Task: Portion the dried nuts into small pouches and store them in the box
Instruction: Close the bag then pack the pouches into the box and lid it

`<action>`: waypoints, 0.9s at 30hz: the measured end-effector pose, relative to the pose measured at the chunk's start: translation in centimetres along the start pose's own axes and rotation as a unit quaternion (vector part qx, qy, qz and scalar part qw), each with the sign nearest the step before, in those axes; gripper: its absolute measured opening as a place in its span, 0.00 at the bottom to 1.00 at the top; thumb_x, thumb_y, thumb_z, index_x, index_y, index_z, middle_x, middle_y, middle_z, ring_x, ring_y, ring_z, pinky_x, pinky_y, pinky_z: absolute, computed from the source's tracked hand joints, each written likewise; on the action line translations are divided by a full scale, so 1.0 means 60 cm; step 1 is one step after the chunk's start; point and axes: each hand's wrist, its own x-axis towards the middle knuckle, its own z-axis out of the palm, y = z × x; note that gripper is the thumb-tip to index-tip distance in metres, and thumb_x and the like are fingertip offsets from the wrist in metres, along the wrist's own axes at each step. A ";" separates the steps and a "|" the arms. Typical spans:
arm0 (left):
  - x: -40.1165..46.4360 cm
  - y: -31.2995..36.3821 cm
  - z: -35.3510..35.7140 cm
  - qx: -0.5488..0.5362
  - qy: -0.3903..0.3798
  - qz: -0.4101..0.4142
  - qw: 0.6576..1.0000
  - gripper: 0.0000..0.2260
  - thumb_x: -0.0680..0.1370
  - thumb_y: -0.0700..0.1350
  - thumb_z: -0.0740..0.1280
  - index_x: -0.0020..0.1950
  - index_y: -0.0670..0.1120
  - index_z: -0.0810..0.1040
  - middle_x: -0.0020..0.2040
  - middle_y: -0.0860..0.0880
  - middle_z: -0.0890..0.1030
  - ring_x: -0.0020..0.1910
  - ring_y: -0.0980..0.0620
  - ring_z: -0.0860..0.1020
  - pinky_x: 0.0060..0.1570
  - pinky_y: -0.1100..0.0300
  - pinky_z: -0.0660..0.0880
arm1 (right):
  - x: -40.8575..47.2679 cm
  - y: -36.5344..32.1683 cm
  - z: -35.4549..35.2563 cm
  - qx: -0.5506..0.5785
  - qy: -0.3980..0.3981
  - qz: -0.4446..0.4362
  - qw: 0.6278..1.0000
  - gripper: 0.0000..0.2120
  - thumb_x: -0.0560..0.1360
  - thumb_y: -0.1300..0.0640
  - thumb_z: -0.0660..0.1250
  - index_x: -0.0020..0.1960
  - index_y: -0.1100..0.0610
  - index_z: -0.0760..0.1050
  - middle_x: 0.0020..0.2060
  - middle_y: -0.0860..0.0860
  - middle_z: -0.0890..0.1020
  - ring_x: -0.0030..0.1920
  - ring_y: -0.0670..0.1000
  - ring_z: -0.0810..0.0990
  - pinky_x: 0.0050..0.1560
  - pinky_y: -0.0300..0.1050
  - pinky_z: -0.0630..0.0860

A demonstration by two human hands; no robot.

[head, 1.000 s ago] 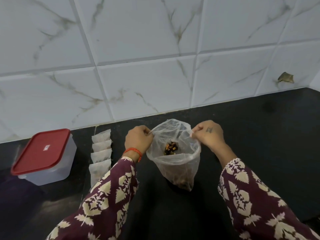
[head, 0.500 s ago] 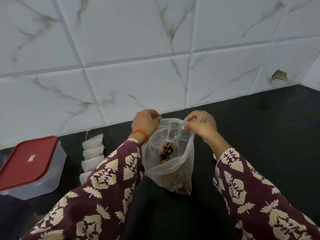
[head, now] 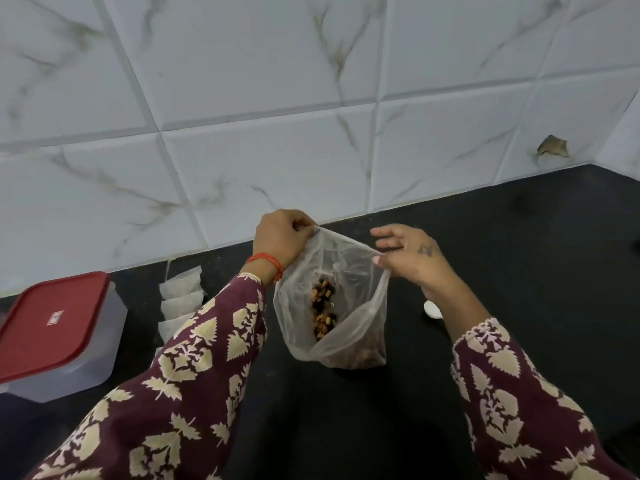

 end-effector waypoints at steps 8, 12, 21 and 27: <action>-0.023 -0.010 -0.010 0.021 0.013 -0.060 0.998 0.07 0.76 0.46 0.67 0.52 0.49 0.81 0.44 0.50 0.80 0.44 0.51 0.77 0.48 0.61 0.72 | -0.113 0.030 0.075 -0.161 -0.037 0.083 0.983 0.36 0.69 0.39 0.70 0.68 0.56 0.64 0.58 0.55 0.76 0.54 0.54 0.80 0.52 0.48 0.78; -0.031 -0.022 -0.030 0.049 -0.027 -0.084 0.995 0.08 0.75 0.40 0.65 0.48 0.49 0.82 0.44 0.49 0.81 0.44 0.49 0.78 0.49 0.60 0.75 | -0.096 0.030 0.059 -0.113 -0.010 0.105 0.988 0.02 0.71 0.64 0.71 0.43 0.60 0.80 0.38 0.56 0.84 0.33 0.51 0.84 0.41 0.50 0.83; -0.057 -0.041 -0.076 0.085 -0.077 -0.135 0.984 0.08 0.77 0.45 0.66 0.53 0.46 0.80 0.47 0.47 0.80 0.46 0.47 0.79 0.47 0.57 0.77 | -0.073 0.015 0.004 -0.089 0.016 0.131 0.987 0.08 0.73 0.56 0.71 0.50 0.56 0.77 0.47 0.54 0.82 0.39 0.53 0.84 0.47 0.50 0.82; -0.053 -0.043 -0.121 0.021 -0.132 -0.151 0.979 0.07 0.72 0.32 0.69 0.43 0.42 0.82 0.35 0.47 0.80 0.26 0.55 0.78 0.25 0.70 0.75 | -0.062 -0.013 -0.022 -0.045 -0.009 0.130 0.990 0.07 0.66 0.67 0.76 0.39 0.61 0.79 0.36 0.58 0.83 0.34 0.52 0.84 0.42 0.45 0.82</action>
